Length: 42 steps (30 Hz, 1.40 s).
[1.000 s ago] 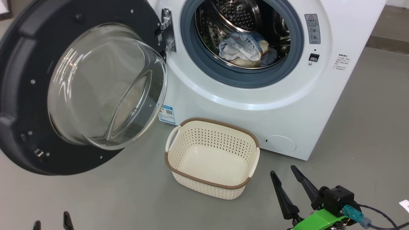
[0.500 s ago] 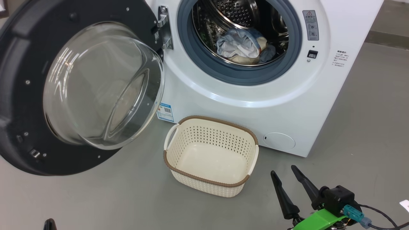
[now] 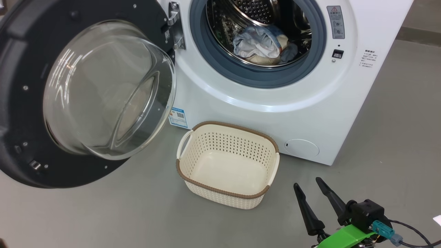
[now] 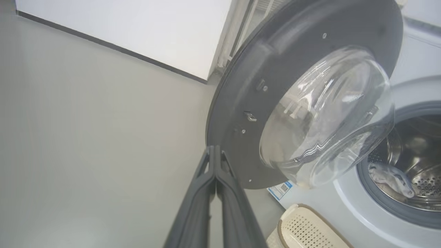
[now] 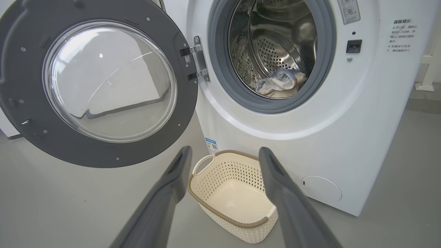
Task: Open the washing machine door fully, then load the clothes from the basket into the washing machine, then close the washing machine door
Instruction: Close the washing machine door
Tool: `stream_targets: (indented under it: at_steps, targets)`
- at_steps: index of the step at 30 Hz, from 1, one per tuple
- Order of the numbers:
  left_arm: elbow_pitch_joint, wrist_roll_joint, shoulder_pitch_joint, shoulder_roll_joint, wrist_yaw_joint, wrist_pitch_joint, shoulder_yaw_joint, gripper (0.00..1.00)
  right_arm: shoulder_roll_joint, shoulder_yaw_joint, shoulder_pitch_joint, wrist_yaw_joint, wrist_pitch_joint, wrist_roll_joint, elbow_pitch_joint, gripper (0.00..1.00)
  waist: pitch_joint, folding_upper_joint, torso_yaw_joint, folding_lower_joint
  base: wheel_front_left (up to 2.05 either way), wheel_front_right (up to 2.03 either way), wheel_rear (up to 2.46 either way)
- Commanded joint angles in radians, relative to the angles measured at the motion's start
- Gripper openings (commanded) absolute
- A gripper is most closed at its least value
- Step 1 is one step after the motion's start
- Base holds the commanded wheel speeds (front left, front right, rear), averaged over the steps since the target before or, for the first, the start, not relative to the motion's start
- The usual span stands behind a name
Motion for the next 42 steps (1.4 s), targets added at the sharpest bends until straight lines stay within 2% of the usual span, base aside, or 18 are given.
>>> stream_targets:
  at_steps: [1,6,13,21,27,33,42]
  targets:
    - [-0.021,-0.027,-0.068,0.01,-0.021,-0.006,0.075,0.0,-0.005,0.02,-0.014,0.002,-0.005,0.005,-0.026,1.0,0.004,0.0,-0.001,0.0,0.0,0.0,0.0]
    - [0.025,-0.133,-0.151,0.014,-0.096,-0.006,0.198,0.0,-0.006,0.018,-0.021,0.002,-0.005,0.004,-0.026,1.0,0.01,0.0,-0.006,0.0,0.0,0.0,0.0]
    - [0.135,-0.367,-0.345,0.128,-0.151,0.055,0.34,0.0,-0.006,0.019,-0.034,0.002,-0.005,0.007,-0.026,1.0,0.024,0.0,-0.023,0.0,0.0,0.0,0.0]
    - [0.297,-0.519,-0.524,0.29,-0.169,0.164,0.415,0.0,-0.013,0.021,-0.045,0.002,-0.005,0.007,-0.028,1.0,0.045,0.0,-0.056,0.0,0.0,0.0,0.0]
    - [0.429,-0.628,-0.644,0.379,-0.172,0.27,0.44,0.0,-0.031,0.014,-0.055,0.002,-0.005,0.004,-0.031,1.0,0.064,0.0,-0.08,0.0,0.0,0.0,0.0]
    - [0.54,-0.714,-0.732,0.437,-0.163,0.35,0.467,0.0,-0.049,0.016,-0.065,0.002,-0.005,0.003,-0.035,1.0,0.088,0.0,-0.104,0.0,0.0,0.0,0.0]
    - [0.627,-0.793,-0.763,0.463,-0.158,0.424,0.508,0.0,-0.071,0.019,-0.084,0.002,-0.005,0.003,-0.038,1.0,0.125,0.0,-0.146,0.0,0.0,0.0,0.0]
